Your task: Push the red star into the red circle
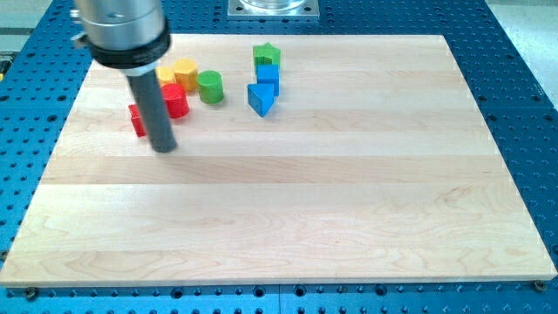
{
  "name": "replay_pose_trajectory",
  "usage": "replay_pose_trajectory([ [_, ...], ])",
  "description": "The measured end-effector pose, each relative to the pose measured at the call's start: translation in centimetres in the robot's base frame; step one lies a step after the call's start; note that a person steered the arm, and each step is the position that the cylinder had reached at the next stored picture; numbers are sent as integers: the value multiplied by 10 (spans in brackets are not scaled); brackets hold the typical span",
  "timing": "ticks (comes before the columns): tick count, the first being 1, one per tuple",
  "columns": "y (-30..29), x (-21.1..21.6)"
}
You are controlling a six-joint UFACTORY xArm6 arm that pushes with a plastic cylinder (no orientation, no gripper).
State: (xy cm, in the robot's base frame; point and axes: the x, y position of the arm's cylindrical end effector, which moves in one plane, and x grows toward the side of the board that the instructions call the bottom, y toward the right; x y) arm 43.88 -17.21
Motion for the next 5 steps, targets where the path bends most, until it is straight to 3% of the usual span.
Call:
replay_pose_trajectory([
  [1,-52,-15],
  [2,-59,-39],
  [4,16,-27],
  [5,25,-22],
])
